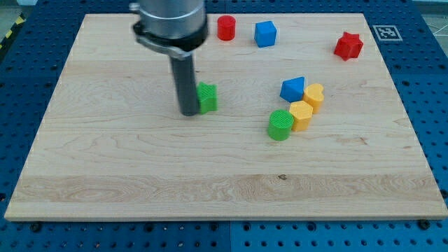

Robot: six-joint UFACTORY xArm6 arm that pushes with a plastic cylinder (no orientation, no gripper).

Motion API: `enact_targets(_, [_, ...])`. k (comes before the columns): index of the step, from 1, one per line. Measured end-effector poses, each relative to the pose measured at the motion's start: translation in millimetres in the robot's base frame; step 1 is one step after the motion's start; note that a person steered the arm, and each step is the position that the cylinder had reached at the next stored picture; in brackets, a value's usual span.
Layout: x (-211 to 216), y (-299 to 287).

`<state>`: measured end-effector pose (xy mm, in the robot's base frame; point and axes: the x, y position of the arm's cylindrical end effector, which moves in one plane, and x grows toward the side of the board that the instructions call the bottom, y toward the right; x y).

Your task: Push the green star towards the green circle

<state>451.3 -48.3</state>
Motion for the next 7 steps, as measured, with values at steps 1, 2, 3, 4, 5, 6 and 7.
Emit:
enact_targets(1, [-5, 3])
enact_targets(2, [-24, -26])
enact_targets(3, [-44, -19])
enact_targets(4, [-41, 13])
enact_targets(5, [-21, 45])
enact_targets(6, [-20, 59])
enact_targets(7, [-36, 64])
